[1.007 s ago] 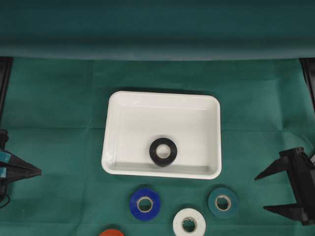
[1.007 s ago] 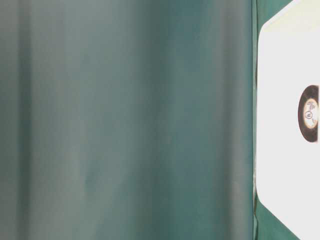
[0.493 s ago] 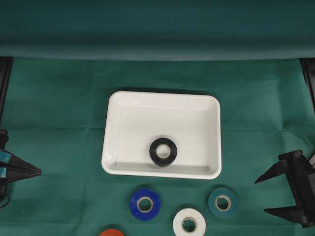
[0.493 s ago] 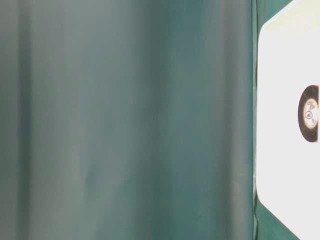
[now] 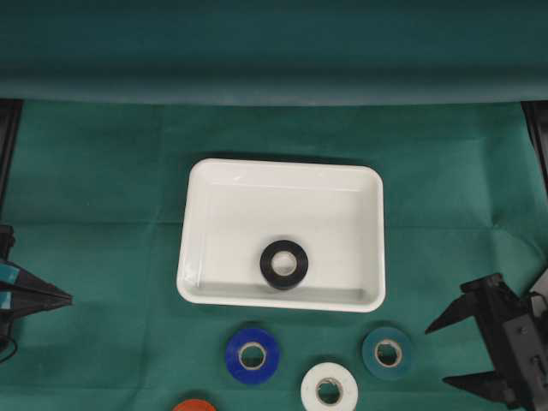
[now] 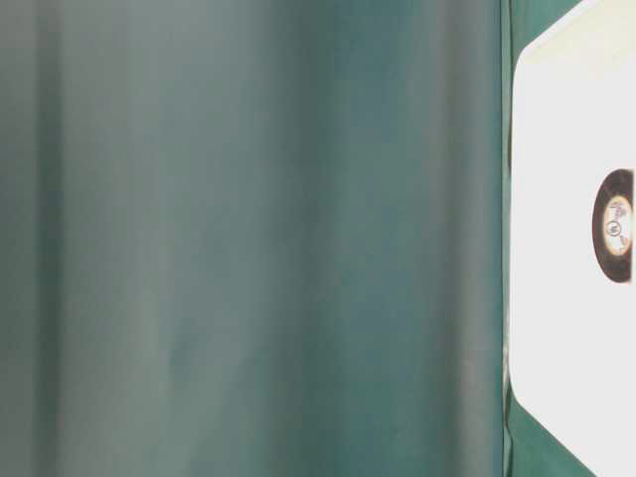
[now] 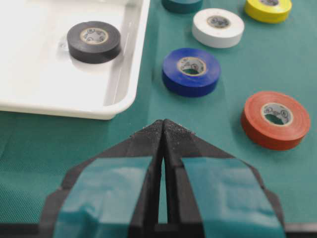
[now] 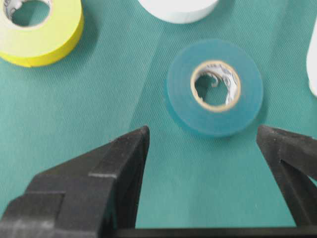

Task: Put the tape into the white case with the right arm.
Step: 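Move the right gripper to the white tape roll and grasp it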

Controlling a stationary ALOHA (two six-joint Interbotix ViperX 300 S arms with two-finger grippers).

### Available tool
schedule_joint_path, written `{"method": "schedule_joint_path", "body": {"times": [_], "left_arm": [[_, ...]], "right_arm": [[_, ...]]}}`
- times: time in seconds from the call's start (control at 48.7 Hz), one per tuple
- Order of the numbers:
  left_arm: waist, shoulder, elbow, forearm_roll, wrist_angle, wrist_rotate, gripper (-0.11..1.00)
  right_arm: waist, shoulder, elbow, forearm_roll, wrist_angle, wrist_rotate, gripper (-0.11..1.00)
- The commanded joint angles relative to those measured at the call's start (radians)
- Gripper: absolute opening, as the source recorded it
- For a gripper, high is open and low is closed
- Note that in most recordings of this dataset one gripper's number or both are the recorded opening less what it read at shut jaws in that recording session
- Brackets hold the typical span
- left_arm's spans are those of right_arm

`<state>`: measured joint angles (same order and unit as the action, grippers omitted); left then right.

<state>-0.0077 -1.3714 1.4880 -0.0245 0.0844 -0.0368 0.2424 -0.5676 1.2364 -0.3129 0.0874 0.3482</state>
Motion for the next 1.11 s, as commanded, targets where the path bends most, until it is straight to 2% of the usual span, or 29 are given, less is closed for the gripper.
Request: {"method": "schedule_joint_path", "body": {"times": [0.0,0.349,0.596,1.089], "left_arm": [[0.002,0.008,-0.012,-0.002,-0.005,0.0,0.0],[0.003,0.009,-0.011,-0.002,-0.005,0.0,0.0],[0.003,0.008,-0.011,-0.002,-0.005,0.0,0.0],[0.003,0.009,-0.009,-0.002,-0.005,0.0,0.0]], "right_arm": [[0.009,0.046,-0.054,-0.005,-0.028,-0.003,0.65],[0.037,0.282,-0.213,-0.008,-0.086,-0.005,0.65],[0.061,0.431,-0.331,-0.008,-0.083,-0.003,0.65],[0.064,0.578,-0.463,-0.008,-0.081,-0.003,0.65]]}}
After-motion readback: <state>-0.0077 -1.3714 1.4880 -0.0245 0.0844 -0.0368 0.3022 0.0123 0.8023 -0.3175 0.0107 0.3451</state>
